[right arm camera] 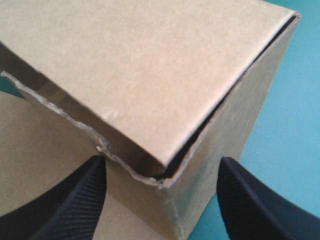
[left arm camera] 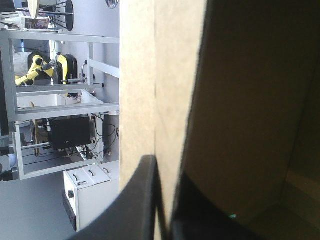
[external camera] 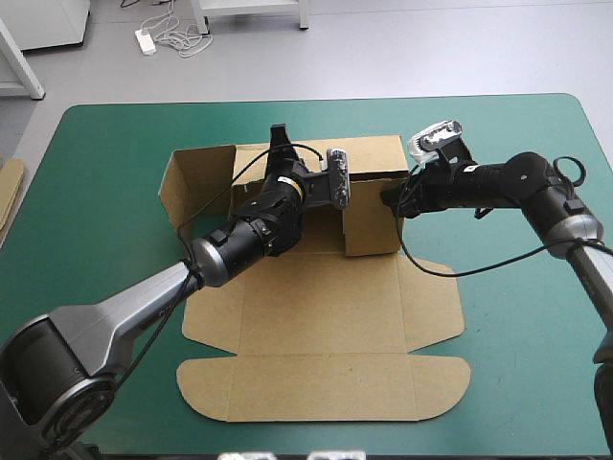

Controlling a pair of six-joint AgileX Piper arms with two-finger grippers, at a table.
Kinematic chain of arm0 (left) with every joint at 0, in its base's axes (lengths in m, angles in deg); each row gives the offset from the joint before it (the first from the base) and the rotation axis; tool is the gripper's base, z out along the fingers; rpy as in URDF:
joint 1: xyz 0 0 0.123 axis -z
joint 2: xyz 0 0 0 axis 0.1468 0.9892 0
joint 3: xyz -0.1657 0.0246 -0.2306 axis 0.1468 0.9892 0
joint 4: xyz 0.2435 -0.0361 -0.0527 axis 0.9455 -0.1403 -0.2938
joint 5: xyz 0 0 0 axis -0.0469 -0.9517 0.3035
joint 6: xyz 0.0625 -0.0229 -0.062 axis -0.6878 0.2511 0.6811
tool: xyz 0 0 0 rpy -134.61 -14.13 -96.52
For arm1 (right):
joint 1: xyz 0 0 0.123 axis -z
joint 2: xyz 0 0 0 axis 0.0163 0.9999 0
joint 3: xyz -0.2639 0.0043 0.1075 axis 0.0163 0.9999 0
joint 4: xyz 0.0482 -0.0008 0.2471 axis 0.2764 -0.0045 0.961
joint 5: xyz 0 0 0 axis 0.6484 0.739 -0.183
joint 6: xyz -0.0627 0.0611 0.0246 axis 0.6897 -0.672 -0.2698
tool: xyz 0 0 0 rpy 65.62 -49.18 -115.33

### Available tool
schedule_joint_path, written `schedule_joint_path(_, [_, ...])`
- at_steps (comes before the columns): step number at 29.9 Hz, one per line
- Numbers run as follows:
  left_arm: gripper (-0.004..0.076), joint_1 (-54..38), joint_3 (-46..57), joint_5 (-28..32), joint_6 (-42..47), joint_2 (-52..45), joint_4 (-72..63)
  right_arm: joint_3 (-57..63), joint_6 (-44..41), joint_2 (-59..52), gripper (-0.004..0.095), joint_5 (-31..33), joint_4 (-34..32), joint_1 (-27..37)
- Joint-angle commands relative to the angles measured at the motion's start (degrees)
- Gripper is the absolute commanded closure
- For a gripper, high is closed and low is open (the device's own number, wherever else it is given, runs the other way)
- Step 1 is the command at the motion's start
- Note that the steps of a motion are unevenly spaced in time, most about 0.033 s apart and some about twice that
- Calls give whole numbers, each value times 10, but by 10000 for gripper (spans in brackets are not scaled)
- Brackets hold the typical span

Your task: Fold the box

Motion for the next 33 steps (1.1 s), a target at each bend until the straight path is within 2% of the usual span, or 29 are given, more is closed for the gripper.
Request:
schedule_joint_path(1, [733, 1, -1, -25, 21, -12, -57, -21, -13, -25, 314, -36, 30, 2])
schedule_joint_path(4, [733, 1, -1, -26, 22, -12, -57, -20, -48, -21, 314, -4, 2, 2])
schedule_joint_path(10, [733, 1, -1, -27, 25, -12, -50, 13, -36, -22, 327, 0, -10, -4])
schedule_joint_path(12, [733, 1, -1, -29, 26, -12, -50, 37, -20, -22, 327, -15, -10, -12])
schedule_joint_path(16, [733, 1, -1, -30, 26, -12, -44, 67, -5, -22, 328, -98, -2, -21])
schedule_joint_path(18, [733, 1, -1, -30, 26, -12, -42, 67, 11, -22, 327, -115, 15, -21])
schedule_joint_path(22, [733, 1, -1, -33, 26, -12, -42, 50, 32, -22, 327, -117, 52, -21])
schedule_joint_path(31, [733, 1, -1, -19, 26, -12, -42, 37, 3, -9, 339, -95, 56, -21])
schedule_joint_path(33, [733, 1, -1, -21, 26, -12, -42, 37, 3, -3, 356, -117, 56, -21])
